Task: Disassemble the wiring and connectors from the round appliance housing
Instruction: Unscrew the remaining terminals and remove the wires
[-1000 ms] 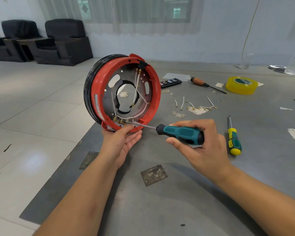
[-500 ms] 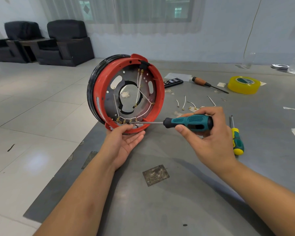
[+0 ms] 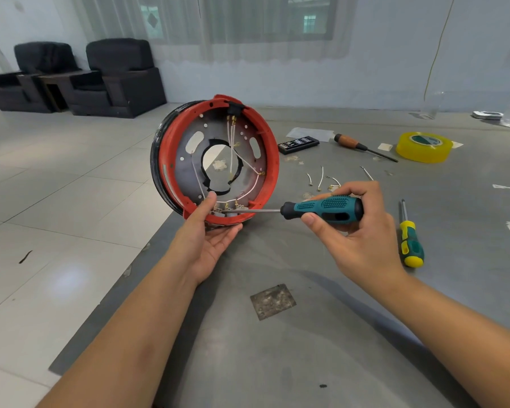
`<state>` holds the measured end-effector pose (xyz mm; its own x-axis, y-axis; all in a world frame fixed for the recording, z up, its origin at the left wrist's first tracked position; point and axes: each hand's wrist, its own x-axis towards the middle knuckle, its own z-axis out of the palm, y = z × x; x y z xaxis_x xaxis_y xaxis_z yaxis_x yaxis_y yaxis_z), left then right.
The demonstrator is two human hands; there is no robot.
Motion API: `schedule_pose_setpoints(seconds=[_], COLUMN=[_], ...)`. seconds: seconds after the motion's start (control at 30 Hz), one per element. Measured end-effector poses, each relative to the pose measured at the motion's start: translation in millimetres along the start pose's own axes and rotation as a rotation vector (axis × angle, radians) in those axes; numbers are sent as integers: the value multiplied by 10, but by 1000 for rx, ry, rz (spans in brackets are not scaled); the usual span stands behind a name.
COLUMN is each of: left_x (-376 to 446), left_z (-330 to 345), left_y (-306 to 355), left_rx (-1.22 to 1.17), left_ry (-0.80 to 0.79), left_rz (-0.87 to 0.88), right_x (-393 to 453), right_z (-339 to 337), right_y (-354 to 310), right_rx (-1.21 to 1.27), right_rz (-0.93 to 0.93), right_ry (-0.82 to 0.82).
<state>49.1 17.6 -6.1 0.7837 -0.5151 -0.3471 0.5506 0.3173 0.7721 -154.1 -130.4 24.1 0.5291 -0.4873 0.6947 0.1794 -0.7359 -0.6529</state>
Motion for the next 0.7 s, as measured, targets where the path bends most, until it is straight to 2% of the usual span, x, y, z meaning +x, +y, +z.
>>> schedule_pose_setpoints(seconds=[0.33, 0.5, 0.7], left_x=[86, 89, 24], left_z=[69, 83, 95], left_y=[-22, -63, -65], left_rx=[65, 50, 20], left_ry=[30, 70, 76], left_rz=[24, 118, 78], right_x=[28, 41, 43], right_z=[28, 0, -4], right_y=[38, 77, 70], right_rx=[-27, -1, -9], right_rz=[21, 43, 40], right_ry=[4, 19, 9])
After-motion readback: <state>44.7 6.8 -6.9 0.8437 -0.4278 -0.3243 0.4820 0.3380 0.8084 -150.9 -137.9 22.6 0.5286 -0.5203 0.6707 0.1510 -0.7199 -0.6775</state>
